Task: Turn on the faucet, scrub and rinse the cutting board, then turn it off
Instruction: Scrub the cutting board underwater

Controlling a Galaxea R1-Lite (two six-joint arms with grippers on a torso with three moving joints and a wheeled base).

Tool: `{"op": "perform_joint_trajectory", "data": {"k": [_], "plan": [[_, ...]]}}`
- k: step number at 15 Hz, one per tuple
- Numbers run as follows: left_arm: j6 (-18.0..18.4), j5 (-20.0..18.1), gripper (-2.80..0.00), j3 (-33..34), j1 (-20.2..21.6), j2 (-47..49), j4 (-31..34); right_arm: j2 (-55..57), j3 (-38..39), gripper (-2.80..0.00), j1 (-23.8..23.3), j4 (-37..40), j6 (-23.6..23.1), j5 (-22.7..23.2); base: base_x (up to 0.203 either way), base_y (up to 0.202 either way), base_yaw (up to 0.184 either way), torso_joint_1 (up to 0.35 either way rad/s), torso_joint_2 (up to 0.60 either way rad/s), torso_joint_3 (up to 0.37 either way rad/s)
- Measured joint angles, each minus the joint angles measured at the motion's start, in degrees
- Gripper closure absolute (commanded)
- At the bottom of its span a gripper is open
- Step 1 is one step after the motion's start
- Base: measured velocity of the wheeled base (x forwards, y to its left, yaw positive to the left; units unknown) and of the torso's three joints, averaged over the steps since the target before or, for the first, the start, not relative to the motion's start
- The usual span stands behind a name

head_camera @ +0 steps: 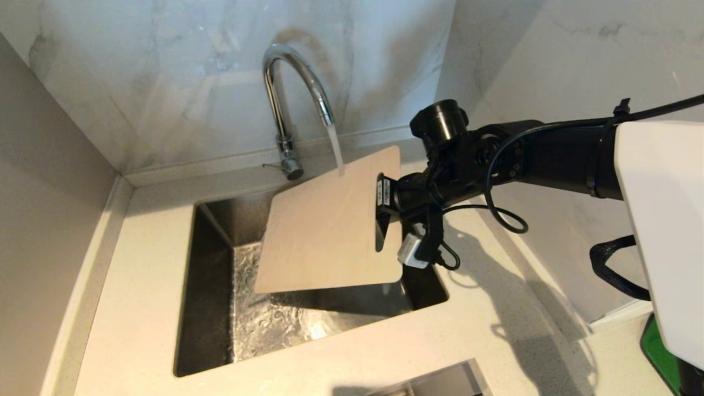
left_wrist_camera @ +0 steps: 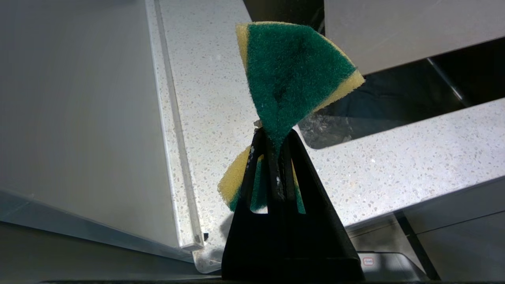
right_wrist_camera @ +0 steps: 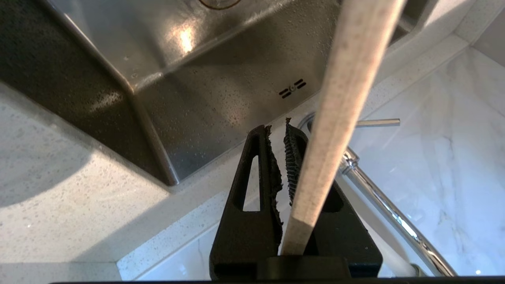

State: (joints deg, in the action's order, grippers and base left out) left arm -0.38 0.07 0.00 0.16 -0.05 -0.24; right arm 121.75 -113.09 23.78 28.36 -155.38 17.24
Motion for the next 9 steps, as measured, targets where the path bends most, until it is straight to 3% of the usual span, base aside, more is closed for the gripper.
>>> {"op": "perform_joint_trajectory", "data": {"k": [6, 9], "plan": [[-0.02, 0.02, 0.0, 0.0, 0.0, 0.0, 0.0, 0.8, -0.17, 0.0, 0.09, -0.07, -0.02, 0.16, 0.0, 0.0, 0.0, 0.0, 0.0, 0.0], [-0.01, 0.04, 0.0, 0.0, 0.0, 0.0, 0.0, 1.43, -0.57, 0.0, 0.11, -0.28, -0.05, 2.57, 0.0, 0.0, 0.0, 0.0, 0.0, 0.0]]}}
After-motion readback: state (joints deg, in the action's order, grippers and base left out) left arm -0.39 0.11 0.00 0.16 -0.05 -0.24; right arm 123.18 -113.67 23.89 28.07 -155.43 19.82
